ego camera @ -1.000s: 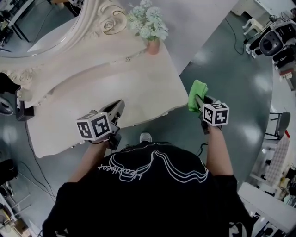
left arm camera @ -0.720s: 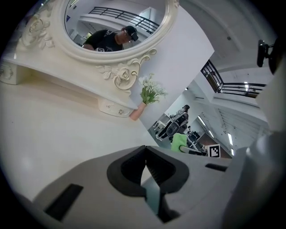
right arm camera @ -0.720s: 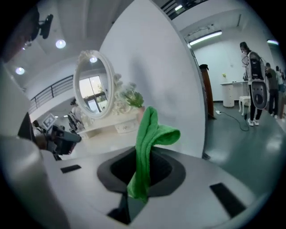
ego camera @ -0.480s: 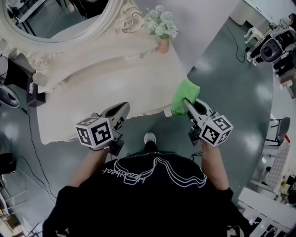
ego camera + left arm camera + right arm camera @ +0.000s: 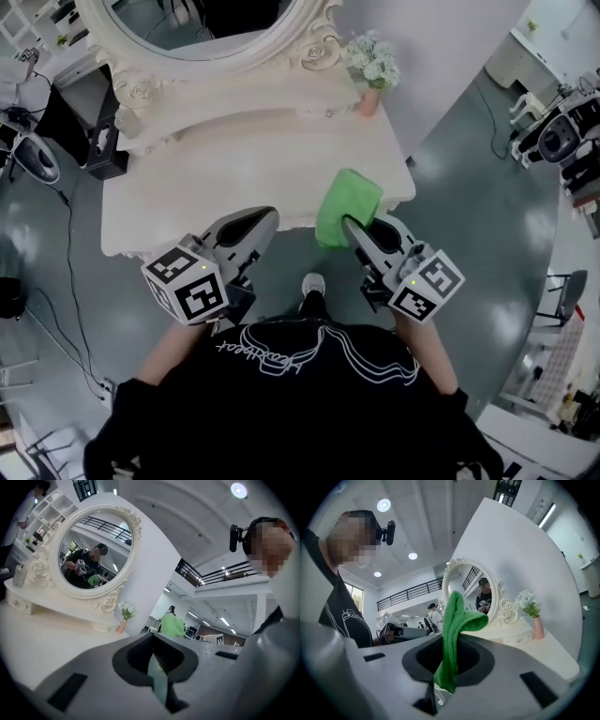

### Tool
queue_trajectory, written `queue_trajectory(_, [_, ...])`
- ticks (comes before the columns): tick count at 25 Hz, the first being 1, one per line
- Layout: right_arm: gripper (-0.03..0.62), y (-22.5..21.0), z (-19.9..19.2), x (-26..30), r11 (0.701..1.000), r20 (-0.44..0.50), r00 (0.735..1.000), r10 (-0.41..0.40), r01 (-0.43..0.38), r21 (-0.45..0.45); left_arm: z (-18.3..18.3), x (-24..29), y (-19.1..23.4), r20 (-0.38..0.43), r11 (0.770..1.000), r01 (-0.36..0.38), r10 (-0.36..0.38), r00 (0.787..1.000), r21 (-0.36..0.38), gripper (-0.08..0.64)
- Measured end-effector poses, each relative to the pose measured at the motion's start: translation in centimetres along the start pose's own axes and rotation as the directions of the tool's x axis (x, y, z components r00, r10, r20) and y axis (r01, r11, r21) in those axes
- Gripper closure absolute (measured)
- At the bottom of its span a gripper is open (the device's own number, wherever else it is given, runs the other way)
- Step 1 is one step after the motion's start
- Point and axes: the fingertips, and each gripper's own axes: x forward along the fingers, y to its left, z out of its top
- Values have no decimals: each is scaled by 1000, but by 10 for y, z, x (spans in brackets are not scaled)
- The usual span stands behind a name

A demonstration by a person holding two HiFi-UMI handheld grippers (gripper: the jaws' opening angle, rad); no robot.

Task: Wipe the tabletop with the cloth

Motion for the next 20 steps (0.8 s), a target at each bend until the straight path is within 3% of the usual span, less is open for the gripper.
queue_trajectory(4, [540, 21, -2, 9, 1000, 3, 1000, 24, -24, -6, -2, -22, 1, -2, 1000, -22, 22, 1000, 19, 557])
queue_trajectory(20, [540, 49, -25, 47, 998, -51, 996, 69, -69, -1, -14, -75, 33, 25, 993, -109, 111, 994, -48, 557])
